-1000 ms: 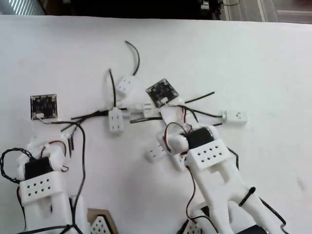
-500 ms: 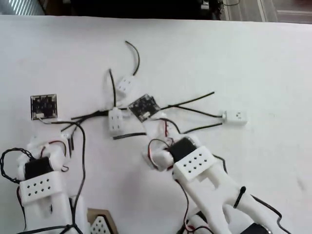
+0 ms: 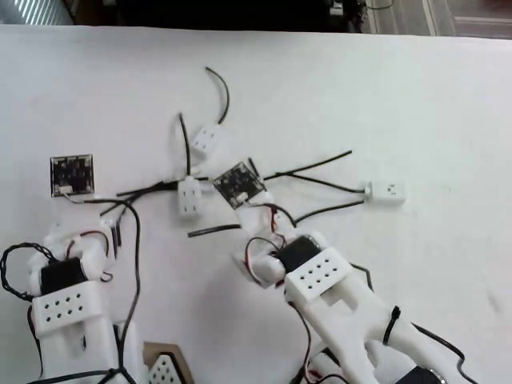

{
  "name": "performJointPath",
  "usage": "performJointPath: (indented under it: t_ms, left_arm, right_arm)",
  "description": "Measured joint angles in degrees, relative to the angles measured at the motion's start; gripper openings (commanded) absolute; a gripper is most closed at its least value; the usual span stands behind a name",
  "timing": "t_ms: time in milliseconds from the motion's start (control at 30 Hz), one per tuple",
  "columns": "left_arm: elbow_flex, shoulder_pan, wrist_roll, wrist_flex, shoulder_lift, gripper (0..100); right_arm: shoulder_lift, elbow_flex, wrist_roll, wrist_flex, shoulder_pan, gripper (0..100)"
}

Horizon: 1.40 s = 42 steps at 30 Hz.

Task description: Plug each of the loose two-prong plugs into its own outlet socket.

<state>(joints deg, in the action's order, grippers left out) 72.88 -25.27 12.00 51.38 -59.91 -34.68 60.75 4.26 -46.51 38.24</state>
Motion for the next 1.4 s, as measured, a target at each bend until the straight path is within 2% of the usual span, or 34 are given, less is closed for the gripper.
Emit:
performJointPath:
  t_ms: [233, 300, 367, 467, 533, 767, 900, 1067, 1233, 1400]
  left_arm:
    - [0.0, 0.0, 0.0, 0.0, 0.0, 14]
    - [0.0, 0.0, 0.0, 0.0, 0.0, 14]
    - [0.0, 0.0, 0.0, 0.0, 0.0, 14]
    - [0.0, 0.0, 0.0, 0.0, 0.0, 14]
    - [0.0, 0.0, 0.0, 0.0, 0.0, 14]
    - [0.0, 0.0, 0.0, 0.0, 0.0, 14]
    - [0.0, 0.0, 0.0, 0.0, 0.0, 14]
    - [0.0, 0.0, 0.0, 0.0, 0.0, 14]
    - [0.0, 0.0, 0.0, 0.0, 0.0, 14]
    - [0.0, 0.0, 0.0, 0.0, 0.0, 14]
  right_arm:
    - [-0.4, 5.4, 0.0, 5.3, 0.2, 2.9]
    - [-0.4, 5.4, 0.0, 5.4, 0.2, 9.1]
    - [-0.8, 5.4, 0.0, 5.1, 0.4, 19.3]
    - [-0.8, 4.0, 0.0, 1.2, 0.4, 31.2]
    - [-0.7, 1.1, 0.0, -2.7, 0.4, 35.1]
    - [-0.7, -17.3, 0.5, -19.1, 0.4, 36.2]
    - [-0.7, -26.2, 8.5, -29.9, 0.4, 36.2]
    - [-0.7, -28.2, 27.3, -42.4, -1.1, 36.3]
    - [-0.7, -28.3, 40.3, -43.0, -8.4, 36.4]
    - [-0.7, -28.3, 46.0, -41.3, -14.6, 36.4]
